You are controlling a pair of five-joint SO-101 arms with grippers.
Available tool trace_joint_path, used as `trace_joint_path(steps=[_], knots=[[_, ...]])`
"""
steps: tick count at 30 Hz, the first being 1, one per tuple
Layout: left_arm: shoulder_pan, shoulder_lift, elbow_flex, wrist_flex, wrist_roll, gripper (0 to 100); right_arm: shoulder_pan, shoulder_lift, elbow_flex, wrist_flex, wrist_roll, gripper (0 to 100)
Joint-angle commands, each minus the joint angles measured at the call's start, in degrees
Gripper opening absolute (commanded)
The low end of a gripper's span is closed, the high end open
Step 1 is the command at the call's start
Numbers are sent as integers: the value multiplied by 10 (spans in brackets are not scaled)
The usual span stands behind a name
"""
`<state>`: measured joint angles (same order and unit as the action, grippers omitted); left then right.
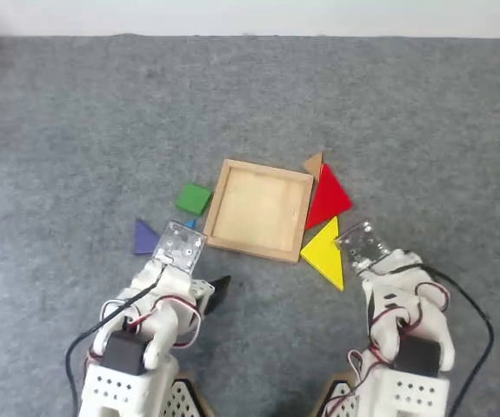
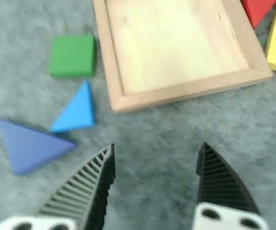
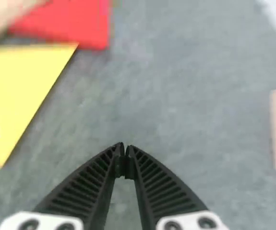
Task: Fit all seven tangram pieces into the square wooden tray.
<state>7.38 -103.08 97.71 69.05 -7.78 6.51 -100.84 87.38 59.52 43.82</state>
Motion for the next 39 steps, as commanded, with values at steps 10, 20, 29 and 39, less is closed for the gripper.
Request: trace_joint_path(steps=[10, 20, 29, 39], knots=[[-114, -10, -13, -9, -40, 269, -143, 611, -450, 53, -287, 244], [-117, -10, -13, -7, -43, 269, -199, 1068, -796, 102, -604, 245], [-117, -10, -13, -7, -43, 269, -209, 1127, -840, 35, -673, 247], [-117, -10, -13, -3, -44, 269, -212, 1170, -842, 4, -628, 263]])
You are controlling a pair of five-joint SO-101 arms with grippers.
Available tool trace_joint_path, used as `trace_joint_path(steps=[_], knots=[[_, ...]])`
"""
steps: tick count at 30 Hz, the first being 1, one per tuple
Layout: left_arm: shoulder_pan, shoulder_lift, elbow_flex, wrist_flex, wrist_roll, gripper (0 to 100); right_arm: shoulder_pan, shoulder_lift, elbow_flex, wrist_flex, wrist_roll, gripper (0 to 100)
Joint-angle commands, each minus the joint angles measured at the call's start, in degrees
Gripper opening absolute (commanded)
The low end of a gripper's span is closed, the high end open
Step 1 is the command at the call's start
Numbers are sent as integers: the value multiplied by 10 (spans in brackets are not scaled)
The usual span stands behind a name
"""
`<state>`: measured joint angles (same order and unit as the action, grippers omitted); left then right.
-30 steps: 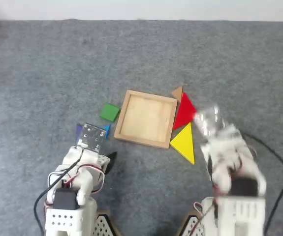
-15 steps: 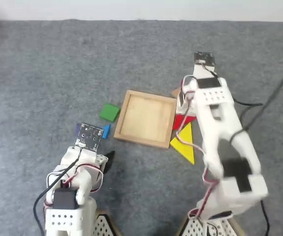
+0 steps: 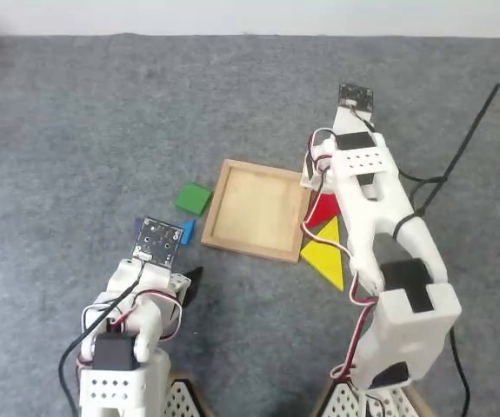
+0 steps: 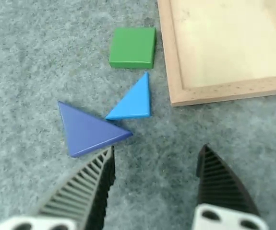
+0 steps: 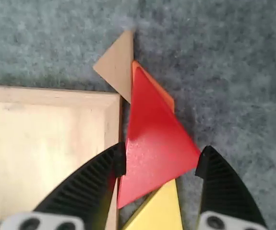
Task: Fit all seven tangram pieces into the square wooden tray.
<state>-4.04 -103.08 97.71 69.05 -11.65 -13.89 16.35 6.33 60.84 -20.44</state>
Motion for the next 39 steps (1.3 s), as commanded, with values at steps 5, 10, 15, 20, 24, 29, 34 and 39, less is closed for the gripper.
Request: trace_joint_path(steps=[5, 10, 15, 20, 24, 29, 34, 39], knots=[[-3, -10, -13, -3, -5, 269, -44, 5, -40, -15, 13, 386], [-3, -10, -13, -3, -5, 269, -44, 7, -35, -7, 15, 399], [-3, -10, -13, -3, -5, 269, 0, 7, -25, -5, 19, 362], [-3, -10, -13, -3, -5, 269, 2, 49, -25, -9, 40, 346], [-3, -10, -13, -3, -5, 269, 6, 95, -68, 19, 40, 346], [-3, -10, -13, -3, -5, 269, 6, 119, -101, 48, 39, 326], [-3, -10, -13, -3, -5, 269, 1, 118, -103, 50, 40, 115], [-3, -10, -13, -3, -5, 269, -7, 118, -131, 98, 39, 110]])
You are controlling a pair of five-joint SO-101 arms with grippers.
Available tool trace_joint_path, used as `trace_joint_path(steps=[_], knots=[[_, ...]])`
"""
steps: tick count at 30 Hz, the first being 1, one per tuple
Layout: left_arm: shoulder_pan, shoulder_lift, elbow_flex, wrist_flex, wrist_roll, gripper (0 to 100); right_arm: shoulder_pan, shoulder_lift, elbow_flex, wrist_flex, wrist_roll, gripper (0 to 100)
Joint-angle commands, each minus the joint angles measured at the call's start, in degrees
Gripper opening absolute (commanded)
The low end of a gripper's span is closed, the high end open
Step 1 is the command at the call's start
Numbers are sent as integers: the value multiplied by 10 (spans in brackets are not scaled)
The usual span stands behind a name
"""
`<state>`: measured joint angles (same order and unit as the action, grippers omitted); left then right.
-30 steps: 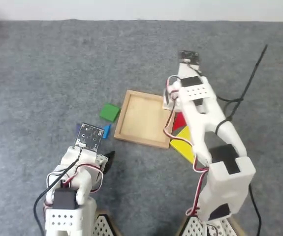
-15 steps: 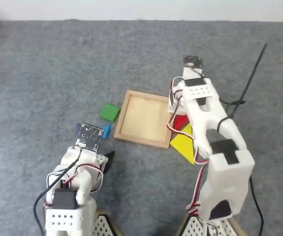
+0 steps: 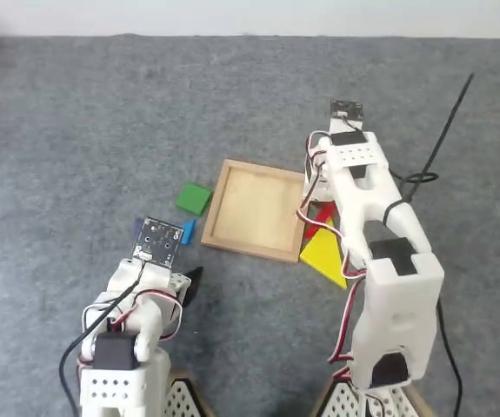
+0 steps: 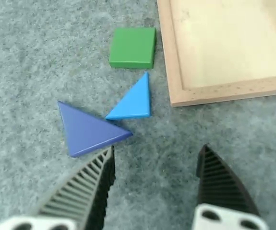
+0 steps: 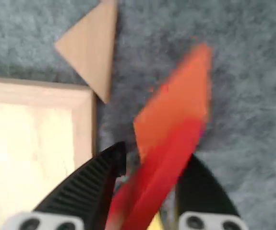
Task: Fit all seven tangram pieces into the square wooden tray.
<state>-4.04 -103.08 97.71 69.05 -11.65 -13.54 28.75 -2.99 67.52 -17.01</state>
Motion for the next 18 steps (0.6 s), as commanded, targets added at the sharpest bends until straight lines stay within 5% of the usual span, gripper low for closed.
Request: trace_joint_path(steps=[1, 18], knots=[[-3, -10, -13, -3, -5, 269, -12, -6, -50, 46, 5, 106], [0, -10, -13, -4, -6, 269, -10, 1, -137, 122, 4, 77]])
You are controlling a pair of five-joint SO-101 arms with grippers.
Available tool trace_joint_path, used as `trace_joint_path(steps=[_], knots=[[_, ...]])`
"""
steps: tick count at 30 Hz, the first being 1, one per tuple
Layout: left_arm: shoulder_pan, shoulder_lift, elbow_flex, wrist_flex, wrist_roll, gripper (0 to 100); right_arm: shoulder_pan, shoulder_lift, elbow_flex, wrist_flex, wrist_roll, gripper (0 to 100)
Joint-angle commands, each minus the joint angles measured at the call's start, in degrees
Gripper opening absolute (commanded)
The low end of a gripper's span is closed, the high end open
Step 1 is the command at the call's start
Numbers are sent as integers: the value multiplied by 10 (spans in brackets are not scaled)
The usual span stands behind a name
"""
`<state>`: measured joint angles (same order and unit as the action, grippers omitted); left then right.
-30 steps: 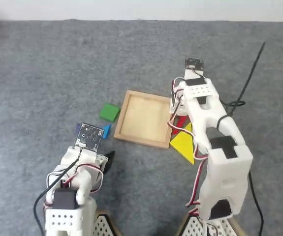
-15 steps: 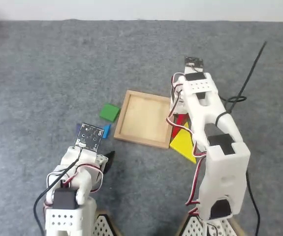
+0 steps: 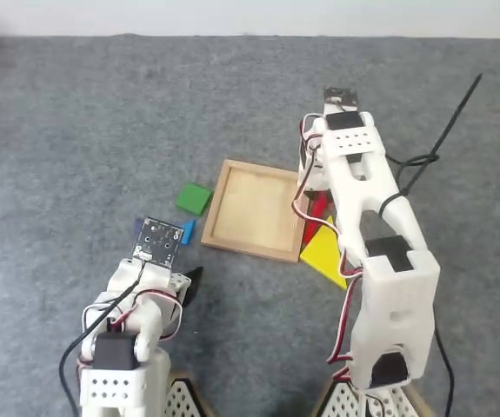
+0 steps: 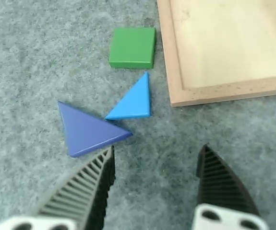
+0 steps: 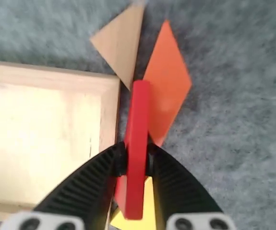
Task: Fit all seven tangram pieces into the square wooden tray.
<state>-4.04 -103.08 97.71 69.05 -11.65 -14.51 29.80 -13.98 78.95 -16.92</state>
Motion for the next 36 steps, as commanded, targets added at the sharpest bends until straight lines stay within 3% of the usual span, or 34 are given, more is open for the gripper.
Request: trace_joint_path(steps=[1, 4, 8, 15, 22, 32, 36], knots=[[-1, -10, -13, -4, -6, 269, 0, -9, -27, 9, 2, 87], [-1, -10, -13, -4, -6, 269, -1, -9, -29, 15, 1, 92], [-3, -10, -13, -4, -6, 269, 1, -9, -29, 13, 1, 6], [-3, -10, -13, -4, -6, 269, -4, -23, -31, 22, 5, 7], [-3, -10, -13, -4, -6, 269, -13, -130, -31, 50, 7, 7], [-4, -10, -13, -6, -7, 269, -86, -169, -31, 29, 128, 7], [-71, -11, -13, -26, -5, 269, -116, -146, -47, 7, 88, 7]])
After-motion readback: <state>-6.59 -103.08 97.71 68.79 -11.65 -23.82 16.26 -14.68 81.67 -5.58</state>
